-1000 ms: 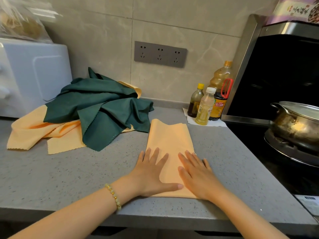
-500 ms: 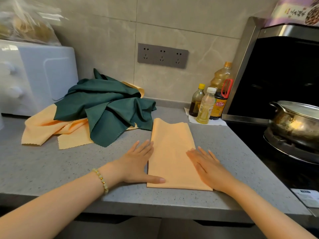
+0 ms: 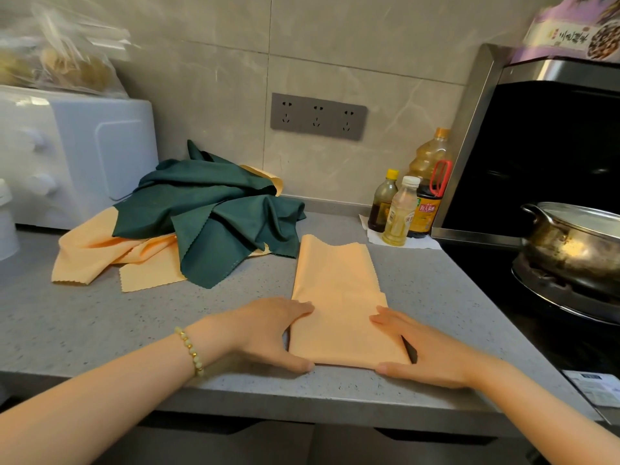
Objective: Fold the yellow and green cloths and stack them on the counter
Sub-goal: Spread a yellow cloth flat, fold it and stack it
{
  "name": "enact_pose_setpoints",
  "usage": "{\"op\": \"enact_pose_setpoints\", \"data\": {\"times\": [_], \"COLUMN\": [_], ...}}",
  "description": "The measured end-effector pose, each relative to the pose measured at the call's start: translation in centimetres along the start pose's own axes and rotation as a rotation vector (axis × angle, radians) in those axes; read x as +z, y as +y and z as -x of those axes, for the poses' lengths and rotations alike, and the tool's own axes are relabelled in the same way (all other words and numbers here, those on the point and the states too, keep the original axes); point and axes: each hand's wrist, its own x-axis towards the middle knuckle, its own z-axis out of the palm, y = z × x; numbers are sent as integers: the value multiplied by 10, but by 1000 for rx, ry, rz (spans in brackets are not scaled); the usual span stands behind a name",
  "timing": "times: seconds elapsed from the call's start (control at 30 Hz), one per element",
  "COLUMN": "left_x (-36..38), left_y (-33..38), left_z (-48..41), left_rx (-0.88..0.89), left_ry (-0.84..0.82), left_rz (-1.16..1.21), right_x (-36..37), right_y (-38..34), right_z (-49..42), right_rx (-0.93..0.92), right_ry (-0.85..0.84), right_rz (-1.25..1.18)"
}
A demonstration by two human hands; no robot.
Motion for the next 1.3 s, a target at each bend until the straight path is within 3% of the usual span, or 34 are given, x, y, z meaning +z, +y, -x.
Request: {"op": "enact_pose_setpoints", "data": {"times": [0.13,0.27,0.57,0.77,1.0,1.13,1.23,1.3], "left_x": [6,13,16,12,9,10,7,1], "left_y": [-2,-10,-10,-17,-27,-33,-34,-34], "left_z": [0,-3,6,-2,-19,-25,-43,-60], "left_rx": [35,42,323,240,167,60,-68,-231], "left_ry": [18,124,277,200,212,298,456,518], "left_rz": [-2,-27,-95,-46,-91,118,448,592], "right_x": [8,11,15,11,7,-1,-17,-28], "right_y": [4,7,10,2,6,7,3,4], "right_z": [4,-1,-6,-6,-15,-26,-52,-76], "right_rx": [-17,-12,-175,-142,-95,-67,160,317], "right_ry": [41,193,283,197,253,340,462,452], "right_rz": [-26,-25,74,18,-69,-201,-401,-445]}}
